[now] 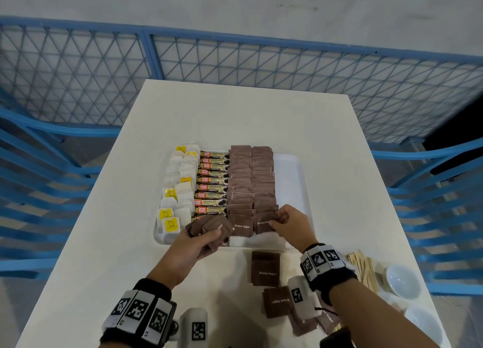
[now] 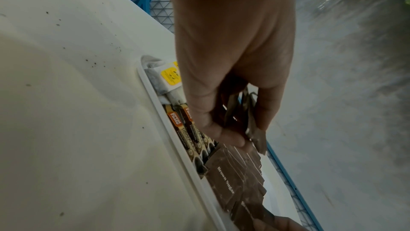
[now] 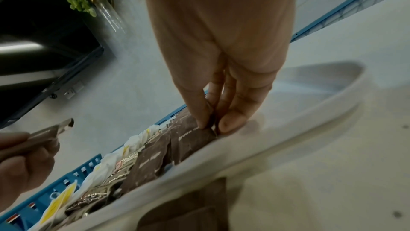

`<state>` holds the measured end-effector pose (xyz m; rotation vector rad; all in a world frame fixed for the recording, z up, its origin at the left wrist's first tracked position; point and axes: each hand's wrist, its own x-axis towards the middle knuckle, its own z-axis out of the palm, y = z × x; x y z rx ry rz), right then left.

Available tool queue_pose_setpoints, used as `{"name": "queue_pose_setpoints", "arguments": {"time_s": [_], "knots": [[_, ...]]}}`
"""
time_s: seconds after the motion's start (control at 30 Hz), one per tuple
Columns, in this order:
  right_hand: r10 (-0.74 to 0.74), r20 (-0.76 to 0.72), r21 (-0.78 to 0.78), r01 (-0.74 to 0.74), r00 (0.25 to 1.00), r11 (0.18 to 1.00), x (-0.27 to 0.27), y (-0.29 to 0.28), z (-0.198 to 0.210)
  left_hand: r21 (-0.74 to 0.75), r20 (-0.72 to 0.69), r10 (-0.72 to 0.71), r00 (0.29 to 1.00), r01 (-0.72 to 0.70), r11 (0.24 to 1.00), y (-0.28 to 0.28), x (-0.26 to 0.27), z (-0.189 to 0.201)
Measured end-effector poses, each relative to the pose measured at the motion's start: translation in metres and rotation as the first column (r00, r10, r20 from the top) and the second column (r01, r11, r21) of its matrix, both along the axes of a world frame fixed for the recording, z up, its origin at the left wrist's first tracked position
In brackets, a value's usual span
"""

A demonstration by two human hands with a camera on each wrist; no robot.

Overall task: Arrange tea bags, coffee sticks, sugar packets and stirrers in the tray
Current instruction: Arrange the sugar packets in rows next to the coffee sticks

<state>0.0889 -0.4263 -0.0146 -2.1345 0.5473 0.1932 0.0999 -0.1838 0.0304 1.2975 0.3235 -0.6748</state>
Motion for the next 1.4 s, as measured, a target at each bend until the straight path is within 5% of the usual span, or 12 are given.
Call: {"name": "queue_pose_setpoints", "arguments": {"time_s": [0.17,0.37,0.5,0.63,0.73,1.1,1.4], "knots": [[-0.019,0.001,-0.018,0.019,1.000,1.000,0.001,0.005,-0.003,0.022,-0.024,0.013,1.000,-0.012,1.000,-0.002,0.000,-0.004],[0.064,0.175,-0.257,-0.017,0.983,0.966,-0.006,0.018,0.005,0.100,0.003,-0.017,1.000,0.016,0.995,-0.004,0.001,-0.006],[0.183,0.184,-0.052,-0.177,0.966,0.983,-0.011,0.042,0.030,0.149,0.018,-0.017,1.000,0.014,0.989,-0.007,0.001,-0.007],[0.313,0.123,0.241,-0.335,0.942,0.911,-0.017,0.056,0.040,0.172,0.030,-0.085,0.996,0.078,0.982,-0.007,-0.001,-0.007],[0.341,0.137,0.240,-0.365,0.930,0.899,-0.018,0.059,0.036,0.147,0.027,-0.101,0.994,0.096,0.985,-0.008,-0.002,-0.007],[0.121,0.031,0.256,-0.125,0.992,0.959,-0.023,0.018,0.026,0.072,-0.032,-0.052,0.998,0.054,0.996,-0.002,-0.001,-0.013],[0.116,-0.104,-0.049,-0.122,0.988,0.991,-0.022,-0.004,0.010,0.135,0.006,-0.072,0.997,0.070,0.988,-0.002,-0.002,-0.013]]}}
